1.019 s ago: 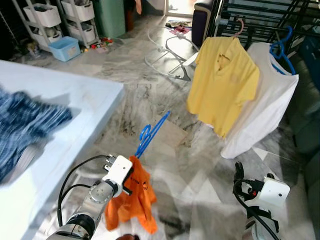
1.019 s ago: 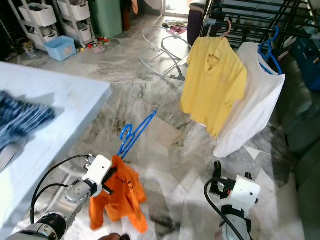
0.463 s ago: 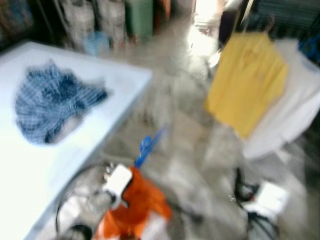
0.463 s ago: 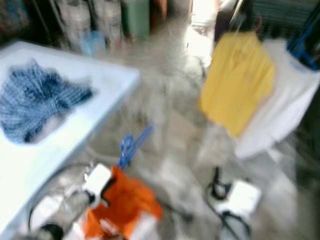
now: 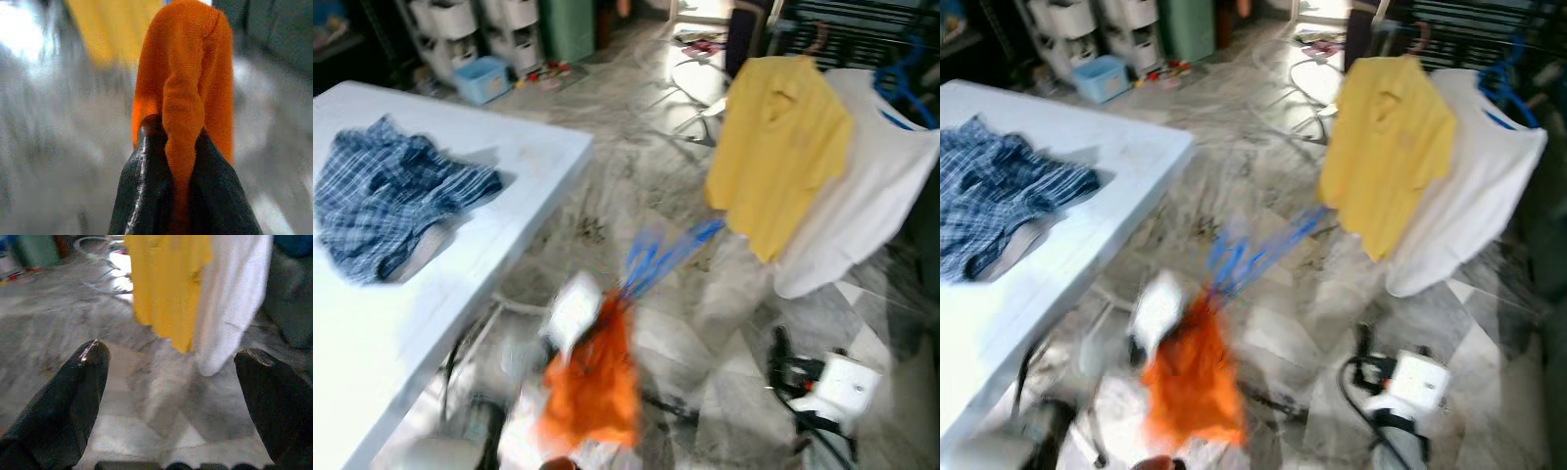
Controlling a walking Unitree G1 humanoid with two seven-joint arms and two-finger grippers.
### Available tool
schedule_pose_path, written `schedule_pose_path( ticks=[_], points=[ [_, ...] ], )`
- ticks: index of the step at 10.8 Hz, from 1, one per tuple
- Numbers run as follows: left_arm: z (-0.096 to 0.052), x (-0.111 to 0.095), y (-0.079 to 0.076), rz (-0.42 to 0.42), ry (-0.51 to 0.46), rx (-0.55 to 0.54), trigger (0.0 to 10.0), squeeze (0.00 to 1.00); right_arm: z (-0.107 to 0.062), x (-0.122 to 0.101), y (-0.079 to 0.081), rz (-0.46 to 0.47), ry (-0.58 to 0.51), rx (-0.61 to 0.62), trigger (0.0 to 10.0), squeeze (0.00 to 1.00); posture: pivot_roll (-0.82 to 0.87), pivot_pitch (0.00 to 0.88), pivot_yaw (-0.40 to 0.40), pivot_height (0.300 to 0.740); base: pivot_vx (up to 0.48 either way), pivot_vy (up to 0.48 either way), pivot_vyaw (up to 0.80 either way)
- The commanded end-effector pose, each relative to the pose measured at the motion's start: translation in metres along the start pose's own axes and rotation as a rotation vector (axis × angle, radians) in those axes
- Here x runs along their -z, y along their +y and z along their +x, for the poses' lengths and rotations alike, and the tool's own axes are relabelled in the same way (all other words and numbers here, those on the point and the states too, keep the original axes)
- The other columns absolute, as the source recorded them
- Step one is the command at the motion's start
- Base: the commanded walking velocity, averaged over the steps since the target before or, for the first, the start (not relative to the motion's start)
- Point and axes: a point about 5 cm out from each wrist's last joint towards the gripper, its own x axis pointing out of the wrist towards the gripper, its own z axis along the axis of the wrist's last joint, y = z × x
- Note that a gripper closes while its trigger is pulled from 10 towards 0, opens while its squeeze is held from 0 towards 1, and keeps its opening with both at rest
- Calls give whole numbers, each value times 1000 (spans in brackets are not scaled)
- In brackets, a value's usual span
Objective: Hang hanger
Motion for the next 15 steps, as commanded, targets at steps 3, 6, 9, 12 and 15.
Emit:
schedule_pose_path(
  ticks=[3,6,9,12,15],
  points=[
    [30,-97,1,179,-326,270,10000,0,0,-1,-5,11,24,-41,10000,0,33,80,7,740,0,0,0],
    [27,-81,-10,246,-247,404,10000,0,-1,-10,-1,40,23,-163,10000,0,15,85,21,740,0,0,0],
    [23,-60,-15,327,-158,411,10000,0,-14,-12,-3,30,115,-427,10000,0,9,86,15,740,0,0,0],
    [28,-84,-15,407,-285,423,10000,0,-19,-19,-7,77,177,-615,10000,0,15,92,12,740,0,0,0],
    [29,-101,-9,428,-365,383,10000,0,-34,-21,-5,117,259,-784,10000,0,19,94,17,740,0,0,0]
  ],
)
